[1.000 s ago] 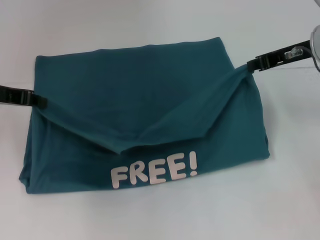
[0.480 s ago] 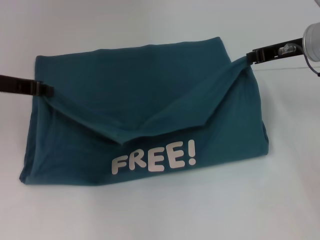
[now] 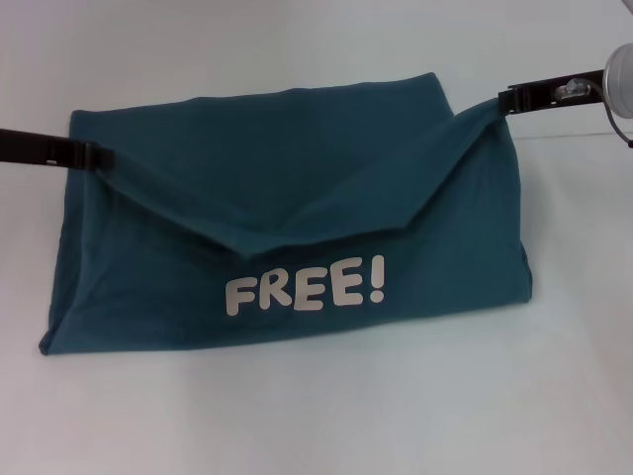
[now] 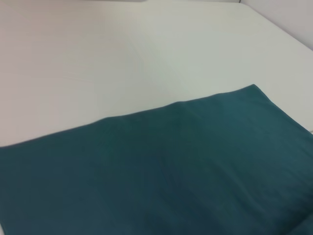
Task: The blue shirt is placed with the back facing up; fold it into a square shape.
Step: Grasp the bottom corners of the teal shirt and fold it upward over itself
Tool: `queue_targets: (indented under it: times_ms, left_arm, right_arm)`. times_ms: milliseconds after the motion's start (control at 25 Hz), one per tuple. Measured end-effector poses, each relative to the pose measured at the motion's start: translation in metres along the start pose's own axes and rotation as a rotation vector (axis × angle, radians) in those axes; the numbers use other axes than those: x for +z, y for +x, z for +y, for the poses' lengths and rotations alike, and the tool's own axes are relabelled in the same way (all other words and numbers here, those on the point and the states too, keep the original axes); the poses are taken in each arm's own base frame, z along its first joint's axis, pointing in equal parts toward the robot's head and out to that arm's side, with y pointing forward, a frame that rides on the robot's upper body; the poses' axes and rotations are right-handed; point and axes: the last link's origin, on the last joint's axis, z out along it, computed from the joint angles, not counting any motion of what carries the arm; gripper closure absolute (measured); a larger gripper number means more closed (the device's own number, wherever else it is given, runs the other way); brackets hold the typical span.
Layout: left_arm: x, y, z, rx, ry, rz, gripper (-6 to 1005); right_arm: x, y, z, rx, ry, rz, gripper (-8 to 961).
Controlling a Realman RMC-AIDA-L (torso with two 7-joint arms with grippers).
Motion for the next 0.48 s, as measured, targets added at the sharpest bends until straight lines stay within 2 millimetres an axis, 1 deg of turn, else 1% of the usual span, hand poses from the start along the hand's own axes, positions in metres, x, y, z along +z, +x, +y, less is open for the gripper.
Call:
queue_targets:
  times_ms: [240, 480]
  left_arm:
    - [0.002, 0.004, -0.002, 0.009, 0.018, 0.025, 930]
    - [0.011, 0.002, -0.007, 0.011, 0.059, 0.043, 930]
  right_arm:
    - [0.003, 0.001, -0.007, 0.019, 0.031, -0.027, 941]
    - [0.007, 0.003, -0.012, 0.025, 0.061, -0.049, 942]
